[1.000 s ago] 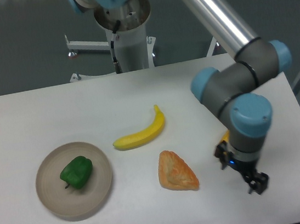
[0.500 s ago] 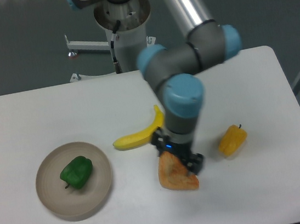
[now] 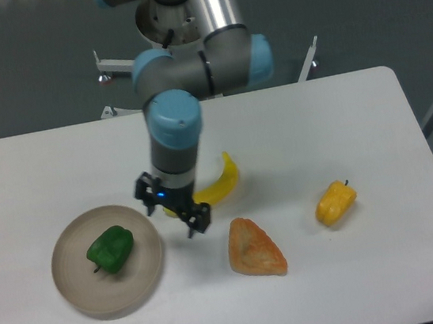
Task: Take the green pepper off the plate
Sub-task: 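Move the gripper over the table to above the green pepper on the plate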
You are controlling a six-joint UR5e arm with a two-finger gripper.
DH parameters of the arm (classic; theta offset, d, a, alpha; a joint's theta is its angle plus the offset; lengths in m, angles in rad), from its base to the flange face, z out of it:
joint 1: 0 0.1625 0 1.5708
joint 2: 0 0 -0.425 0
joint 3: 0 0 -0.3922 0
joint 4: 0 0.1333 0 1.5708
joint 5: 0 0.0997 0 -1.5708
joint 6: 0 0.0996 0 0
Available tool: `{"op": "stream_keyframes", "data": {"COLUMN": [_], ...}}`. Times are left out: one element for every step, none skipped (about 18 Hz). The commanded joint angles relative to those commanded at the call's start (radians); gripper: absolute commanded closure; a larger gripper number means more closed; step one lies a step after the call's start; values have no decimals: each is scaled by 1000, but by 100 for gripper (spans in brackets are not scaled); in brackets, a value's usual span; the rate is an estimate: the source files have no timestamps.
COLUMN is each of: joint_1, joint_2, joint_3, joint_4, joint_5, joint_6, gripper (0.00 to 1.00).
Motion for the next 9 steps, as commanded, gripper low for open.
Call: {"op": "stream_keyframes", "data": {"joint_1": [-9,-21,-31,-35,-37,-41,-45,-46,-46], "joint_2": [0,0,-6,-12,-18,-20,-23,-26,-32], "joint_3": [-2,-6,-8,-9,-9,-9,-8,-5,0], "joint_4": [8,15,29,46,55,60,60,61,61], "joint_5": [0,0,0,1,2,2,0,1,2], "joint_6": [-23,-40,-49,-58,-62,-62,-62,-62,-62], "gripper": [0,0,0,0,0,0,0,0,0]}}
